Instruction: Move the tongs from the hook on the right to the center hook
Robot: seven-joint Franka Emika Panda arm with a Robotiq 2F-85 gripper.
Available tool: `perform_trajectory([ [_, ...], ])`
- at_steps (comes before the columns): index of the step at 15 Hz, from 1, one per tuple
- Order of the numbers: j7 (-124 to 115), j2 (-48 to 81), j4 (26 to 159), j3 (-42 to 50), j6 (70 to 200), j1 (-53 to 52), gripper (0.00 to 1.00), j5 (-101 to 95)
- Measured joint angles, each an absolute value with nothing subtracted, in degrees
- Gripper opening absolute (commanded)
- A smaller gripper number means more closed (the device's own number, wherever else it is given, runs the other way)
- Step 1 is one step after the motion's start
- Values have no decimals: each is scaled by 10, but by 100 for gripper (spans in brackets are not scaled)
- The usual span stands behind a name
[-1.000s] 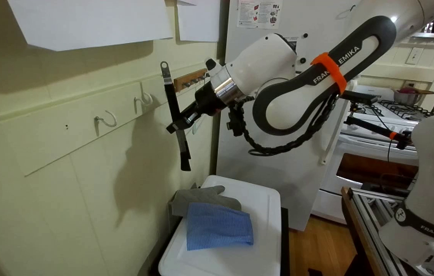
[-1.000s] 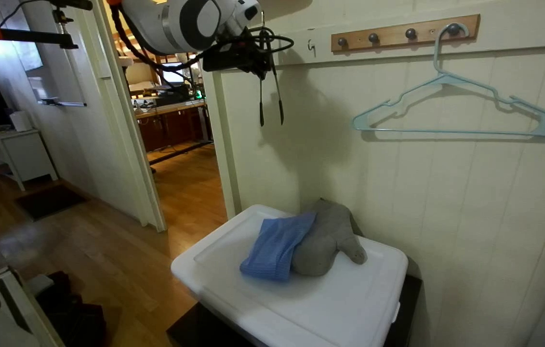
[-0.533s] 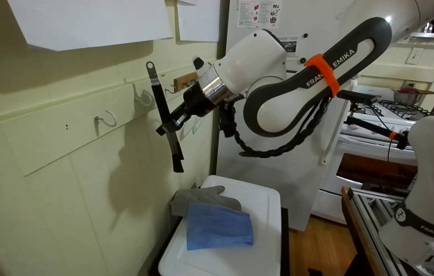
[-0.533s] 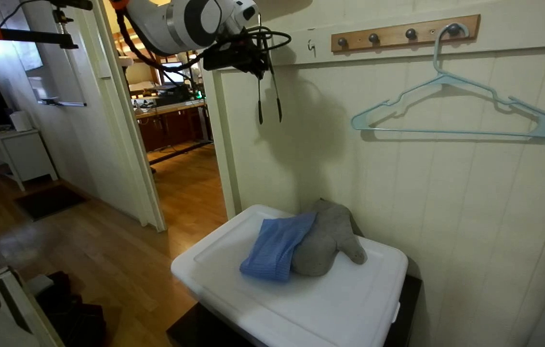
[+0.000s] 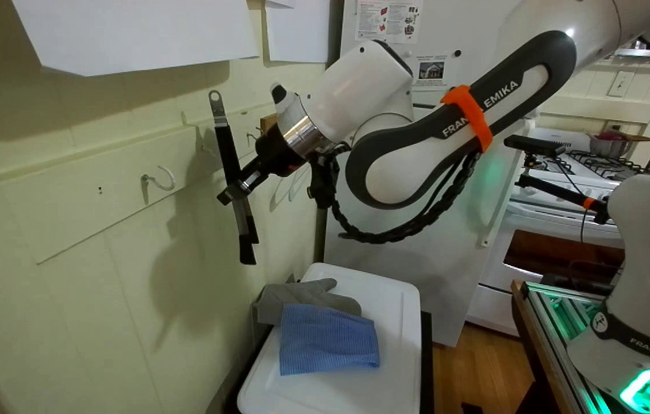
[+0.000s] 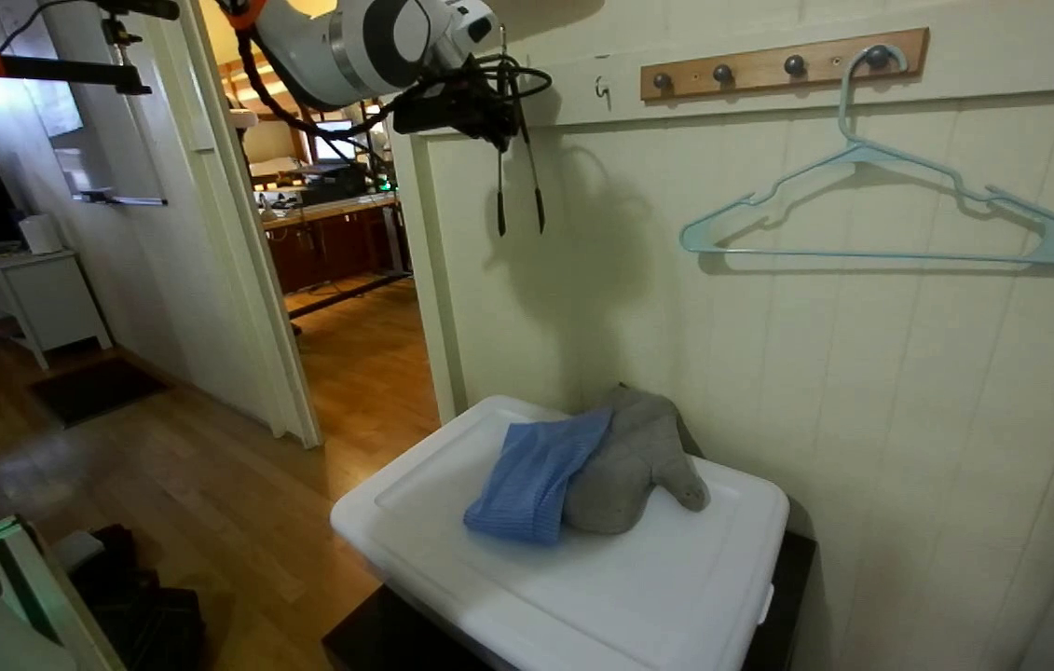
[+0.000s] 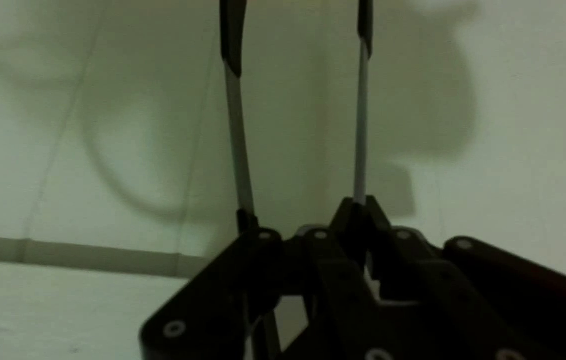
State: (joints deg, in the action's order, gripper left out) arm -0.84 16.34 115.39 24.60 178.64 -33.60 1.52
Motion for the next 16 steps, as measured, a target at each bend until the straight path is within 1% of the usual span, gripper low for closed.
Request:
perform_trajectory([
  [7, -34, 182, 1118, 273, 1749, -364, 2, 15],
  [16, -45, 205, 1089, 281, 1706, -366, 2, 15],
])
